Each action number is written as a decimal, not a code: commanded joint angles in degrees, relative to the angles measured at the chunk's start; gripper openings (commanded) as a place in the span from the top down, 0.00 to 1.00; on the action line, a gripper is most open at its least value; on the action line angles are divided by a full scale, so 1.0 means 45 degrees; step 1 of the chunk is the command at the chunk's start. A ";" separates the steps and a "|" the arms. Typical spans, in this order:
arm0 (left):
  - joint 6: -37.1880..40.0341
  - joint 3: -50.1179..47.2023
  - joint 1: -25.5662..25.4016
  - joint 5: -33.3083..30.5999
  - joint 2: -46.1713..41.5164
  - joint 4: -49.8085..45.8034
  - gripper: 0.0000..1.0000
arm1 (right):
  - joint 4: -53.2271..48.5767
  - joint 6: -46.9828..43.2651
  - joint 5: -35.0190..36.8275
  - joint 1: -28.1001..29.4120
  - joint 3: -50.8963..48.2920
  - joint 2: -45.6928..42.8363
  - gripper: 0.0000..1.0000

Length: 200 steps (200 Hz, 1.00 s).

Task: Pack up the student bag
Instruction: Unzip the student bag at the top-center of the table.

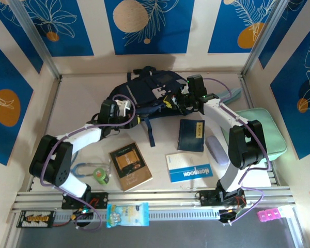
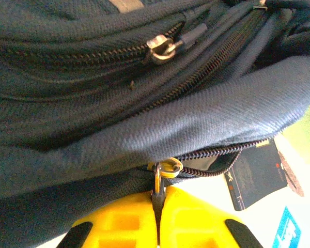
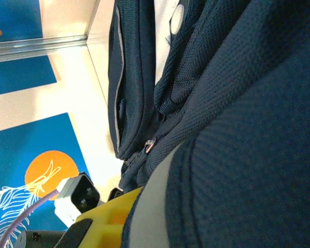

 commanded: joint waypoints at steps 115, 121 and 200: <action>0.2856 0.0658 -0.0067 -0.5649 -0.1476 -0.6412 1.00 | -0.0681 -0.2161 0.2073 -0.0852 0.0911 0.0515 1.00; 0.2840 0.0763 -0.0043 -0.5939 -0.1381 -0.6552 1.00 | -0.0630 -0.2338 0.2247 -0.0884 0.1026 0.0687 1.00; 0.4134 0.2720 -0.1184 -0.4261 -0.1351 -0.7539 1.00 | -0.1040 -0.2841 0.2929 -0.1281 0.3338 0.2422 0.80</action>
